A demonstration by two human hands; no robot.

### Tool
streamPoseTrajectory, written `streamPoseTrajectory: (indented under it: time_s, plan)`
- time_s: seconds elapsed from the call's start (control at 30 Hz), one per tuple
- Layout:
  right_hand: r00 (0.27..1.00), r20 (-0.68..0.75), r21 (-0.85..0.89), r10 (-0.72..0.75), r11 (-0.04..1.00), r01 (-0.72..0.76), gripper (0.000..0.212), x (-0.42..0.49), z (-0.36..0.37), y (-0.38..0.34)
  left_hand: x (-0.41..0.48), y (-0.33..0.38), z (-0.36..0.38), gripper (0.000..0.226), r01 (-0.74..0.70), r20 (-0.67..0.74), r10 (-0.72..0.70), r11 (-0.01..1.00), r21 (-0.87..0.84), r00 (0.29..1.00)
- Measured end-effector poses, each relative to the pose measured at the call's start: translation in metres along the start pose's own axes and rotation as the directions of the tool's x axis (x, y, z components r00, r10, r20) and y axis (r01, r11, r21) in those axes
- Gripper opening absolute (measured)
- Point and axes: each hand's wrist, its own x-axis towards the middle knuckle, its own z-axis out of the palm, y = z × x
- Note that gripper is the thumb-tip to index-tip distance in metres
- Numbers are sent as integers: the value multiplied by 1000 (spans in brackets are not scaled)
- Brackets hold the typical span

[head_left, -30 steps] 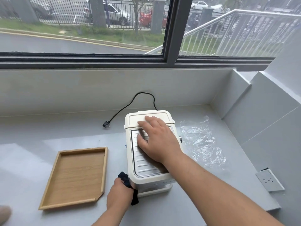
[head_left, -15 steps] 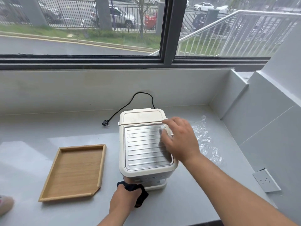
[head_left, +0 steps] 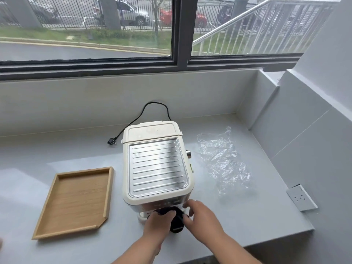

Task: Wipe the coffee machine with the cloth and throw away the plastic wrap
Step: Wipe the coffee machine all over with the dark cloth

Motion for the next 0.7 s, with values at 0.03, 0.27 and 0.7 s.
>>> streamPoseTrajectory:
  time_s: [0.03, 0.27, 0.7]
  plan:
    - [999, 37, 51, 19, 999, -20, 33, -1, 7, 1, 0, 2, 4, 24, 6, 31, -6, 1000, -11, 999]
    - [983, 75, 353, 168, 918, -183, 30, 3, 35, 2, 2, 9, 17, 35, 50, 127, -41, 996, -69, 991]
    - [944, -11, 539, 330, 797, -273, 11, 12, 29, 18, -10, 17, 34, 37, -33, 271, 1, 993, 115, 962]
